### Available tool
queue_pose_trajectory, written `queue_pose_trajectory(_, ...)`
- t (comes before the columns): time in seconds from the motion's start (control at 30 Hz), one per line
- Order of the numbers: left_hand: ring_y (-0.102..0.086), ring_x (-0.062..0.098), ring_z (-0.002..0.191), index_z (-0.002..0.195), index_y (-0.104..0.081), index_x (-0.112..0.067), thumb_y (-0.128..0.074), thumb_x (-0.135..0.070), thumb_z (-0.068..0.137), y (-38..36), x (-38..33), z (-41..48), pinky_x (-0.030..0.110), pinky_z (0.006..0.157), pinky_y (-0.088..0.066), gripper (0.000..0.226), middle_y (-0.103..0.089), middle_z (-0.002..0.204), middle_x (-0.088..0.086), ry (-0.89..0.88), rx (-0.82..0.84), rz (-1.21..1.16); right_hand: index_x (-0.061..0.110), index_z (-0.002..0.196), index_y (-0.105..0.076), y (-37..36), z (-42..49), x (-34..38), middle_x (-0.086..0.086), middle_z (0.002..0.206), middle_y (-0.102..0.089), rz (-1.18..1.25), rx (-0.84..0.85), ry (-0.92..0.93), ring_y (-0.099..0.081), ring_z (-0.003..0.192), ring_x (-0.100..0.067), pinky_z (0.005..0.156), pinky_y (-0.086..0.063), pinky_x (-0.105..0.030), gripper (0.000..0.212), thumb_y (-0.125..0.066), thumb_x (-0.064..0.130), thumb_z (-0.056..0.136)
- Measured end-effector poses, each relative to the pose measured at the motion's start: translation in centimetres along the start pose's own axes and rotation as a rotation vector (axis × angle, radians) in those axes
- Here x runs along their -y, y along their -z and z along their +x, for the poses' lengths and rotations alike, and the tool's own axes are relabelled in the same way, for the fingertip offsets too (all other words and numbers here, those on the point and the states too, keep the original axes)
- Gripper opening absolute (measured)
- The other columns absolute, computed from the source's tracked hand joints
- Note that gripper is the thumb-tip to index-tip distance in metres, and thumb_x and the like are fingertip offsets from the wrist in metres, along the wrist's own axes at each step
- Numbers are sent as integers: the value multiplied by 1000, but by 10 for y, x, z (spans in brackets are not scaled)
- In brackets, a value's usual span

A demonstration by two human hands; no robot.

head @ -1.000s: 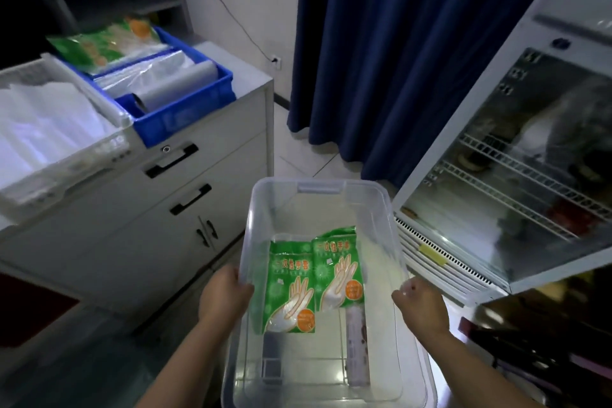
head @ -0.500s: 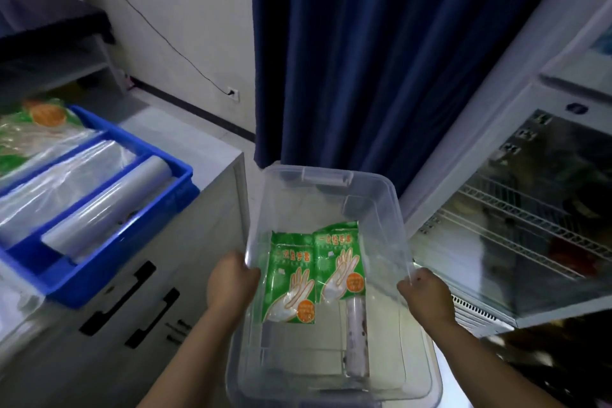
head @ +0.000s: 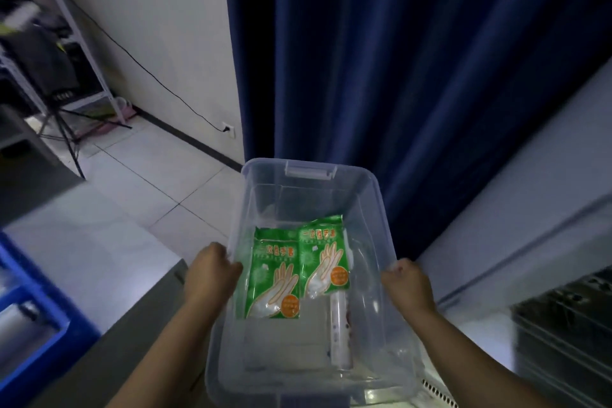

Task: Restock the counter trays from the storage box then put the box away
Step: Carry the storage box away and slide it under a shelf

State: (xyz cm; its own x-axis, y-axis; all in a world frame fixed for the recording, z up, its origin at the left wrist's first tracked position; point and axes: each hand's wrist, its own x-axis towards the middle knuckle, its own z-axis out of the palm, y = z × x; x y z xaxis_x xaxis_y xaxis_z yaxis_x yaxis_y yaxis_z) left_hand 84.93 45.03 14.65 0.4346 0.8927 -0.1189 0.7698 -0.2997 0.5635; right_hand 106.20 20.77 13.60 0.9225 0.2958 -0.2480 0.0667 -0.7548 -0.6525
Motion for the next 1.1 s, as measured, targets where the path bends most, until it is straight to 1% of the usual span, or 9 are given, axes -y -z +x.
queue_pose_trajectory(0.13, -57, 33, 71, 77, -54, -5, -63, -16, 76, -4, -30, 57, 33, 60, -45, 14, -59, 78, 13, 85, -40, -39, 14, 64, -49, 0, 82, 50, -2, 65, -56, -37, 49, 78, -53, 60, -19, 55, -41, -27, 20, -61, 17, 80)
queue_pose_trajectory(0.3, -51, 28, 66, 71, -50, -8, -68, -20, 76, -1, -34, 126, 31, 55, -33, 23, -56, 72, 11, 191, -79, -51, 9, 64, -52, -28, 166, 119, -3, 59, -54, -76, 99, 175, -48, 53, -18, 49, -35, -26, 16, -63, 12, 76)
queue_pose_trajectory(0.4, -49, 26, 67, 74, -50, -9, -68, -19, 75, 2, -25, 178, 29, 57, -34, 21, -55, 72, 7, 263, -106, -77, 0, 68, -56, -58, 216, 167, -8, 61, -56, -88, 142, 236, -50, 58, -23, 52, -38, -29, 13, -64, 7, 74)
queue_pose_trajectory(0.5, -48, 25, 69, 77, -50, -10, -69, -20, 74, 11, -12, 233, 29, 60, -34, 22, -59, 78, 8, 306, -118, -119, 4, 66, -56, -93, 255, 218, -14, 66, -62, -138, 169, 264, -58, 65, -29, 57, -44, -31, 13, -66, 8, 73)
queue_pose_trajectory(0.57, -49, 25, 69, 74, -50, -11, -70, -20, 72, 21, -1, 267, 29, 59, -35, 23, -63, 84, 6, 339, -125, -153, 11, 61, -52, -116, 275, 255, -10, 63, -60, -143, 206, 274, -56, 62, -26, 57, -46, -32, 20, -69, 13, 72)
queue_pose_trajectory(0.67, -55, 28, 72, 71, -49, -10, -70, -17, 71, 40, 16, 309, 31, 62, -38, 22, -62, 79, 10, 414, -162, -211, 16, 57, -47, -152, 299, 311, 1, 55, -52, -160, 268, 330, -45, 51, -16, 46, -35, -25, 28, -71, 23, 70)
queue_pose_trajectory(0.8, -58, 32, 76, 71, -51, -8, -69, -12, 71, 67, 34, 351, 31, 62, -37, 18, -59, 76, 13, 510, -231, -227, 12, 61, -48, -201, 323, 377, -4, 58, -53, -121, 362, 363, -48, 51, -20, 47, -34, -24, 24, -68, 14, 74)
queue_pose_trajectory(0.93, -52, 28, 67, 71, -53, -6, -70, -10, 72, 85, 53, 389, 30, 57, -33, 17, -56, 71, 13, 594, -287, -242, 14, 60, -47, -253, 347, 432, -2, 57, -51, -129, 436, 419, -46, 51, -16, 44, -33, -23, 28, -67, 9, 79)
queue_pose_trajectory(1.1, -54, 26, 69, 73, -52, -11, -70, -20, 74, 100, 74, 433, 28, 61, -36, 20, -57, 75, 9, 750, -331, -201, 10, 58, -46, -318, 382, 503, -4, 58, -48, -180, 530, 499, -44, 55, -20, 45, -31, -23, 25, -63, 3, 74)
